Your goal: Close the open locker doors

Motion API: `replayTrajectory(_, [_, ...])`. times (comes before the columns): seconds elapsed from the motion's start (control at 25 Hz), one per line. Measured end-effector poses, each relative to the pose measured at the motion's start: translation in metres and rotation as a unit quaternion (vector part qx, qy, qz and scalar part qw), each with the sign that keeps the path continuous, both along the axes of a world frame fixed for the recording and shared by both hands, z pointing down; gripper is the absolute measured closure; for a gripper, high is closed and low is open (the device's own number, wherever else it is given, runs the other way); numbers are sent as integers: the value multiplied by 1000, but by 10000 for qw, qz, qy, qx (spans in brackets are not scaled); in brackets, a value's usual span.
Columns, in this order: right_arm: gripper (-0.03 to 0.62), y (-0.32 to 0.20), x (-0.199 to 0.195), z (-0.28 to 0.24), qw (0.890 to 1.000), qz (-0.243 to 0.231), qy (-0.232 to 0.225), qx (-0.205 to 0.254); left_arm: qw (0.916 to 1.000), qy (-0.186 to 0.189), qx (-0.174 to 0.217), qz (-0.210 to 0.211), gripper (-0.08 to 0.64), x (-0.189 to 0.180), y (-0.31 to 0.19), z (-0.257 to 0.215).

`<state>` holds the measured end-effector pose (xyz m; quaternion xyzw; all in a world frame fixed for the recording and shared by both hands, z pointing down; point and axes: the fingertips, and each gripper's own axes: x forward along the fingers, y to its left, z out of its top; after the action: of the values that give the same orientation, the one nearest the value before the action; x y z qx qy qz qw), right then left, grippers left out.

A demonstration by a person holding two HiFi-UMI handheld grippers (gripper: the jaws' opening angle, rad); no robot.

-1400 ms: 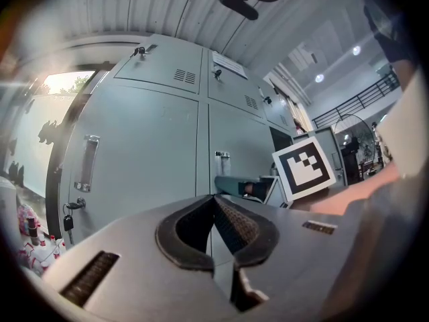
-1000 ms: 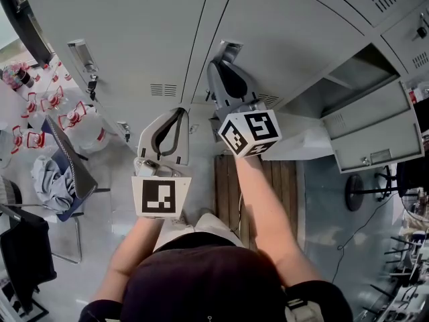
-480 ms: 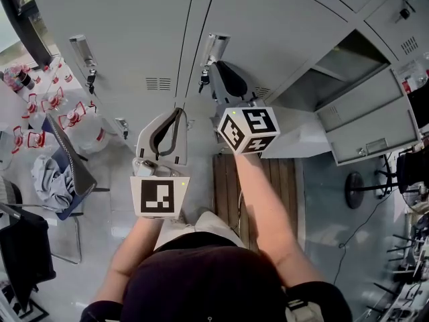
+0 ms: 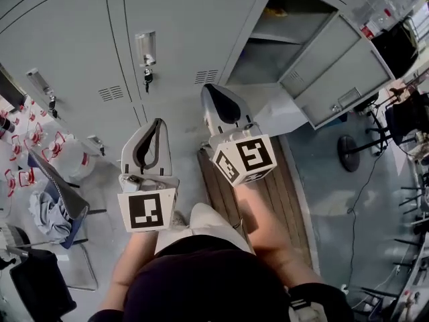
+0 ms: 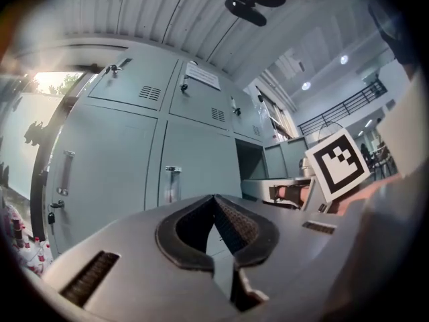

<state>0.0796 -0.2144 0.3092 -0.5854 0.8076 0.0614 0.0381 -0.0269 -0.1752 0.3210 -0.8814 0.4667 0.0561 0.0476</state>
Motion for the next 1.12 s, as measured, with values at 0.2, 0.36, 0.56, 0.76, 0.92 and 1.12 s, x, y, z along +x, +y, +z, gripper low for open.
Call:
replayTrajectory(0.2, [591, 43, 60, -6, 9993, 359, 42, 63, 9988, 110, -44, 472, 557, 56, 22, -7])
replayTrajectory(0.36, [591, 64, 109, -10, 9980, 602, -194, 79, 9970, 58, -67, 771, 557, 98, 36, -9])
replayTrajectory(0.56, [591, 77, 163, -22, 9973, 671, -72, 293, 9950, -153, 18, 990, 557, 163, 49, -14])
replayTrajectory(0.76, [591, 94, 236, -29, 9976, 566, 194, 348, 9950, -52, 155, 987, 557, 250, 63, -25])
replayTrajectory(0.92, [591, 115, 296, -39, 9988, 278, 273, 302, 9972, 2, 156, 732, 557, 317, 78, -40])
replayTrajectory(1.12, [591, 137, 347, -57, 9988, -354, 344, 16, 9992, -5, 140, 369, 557, 390, 102, -78])
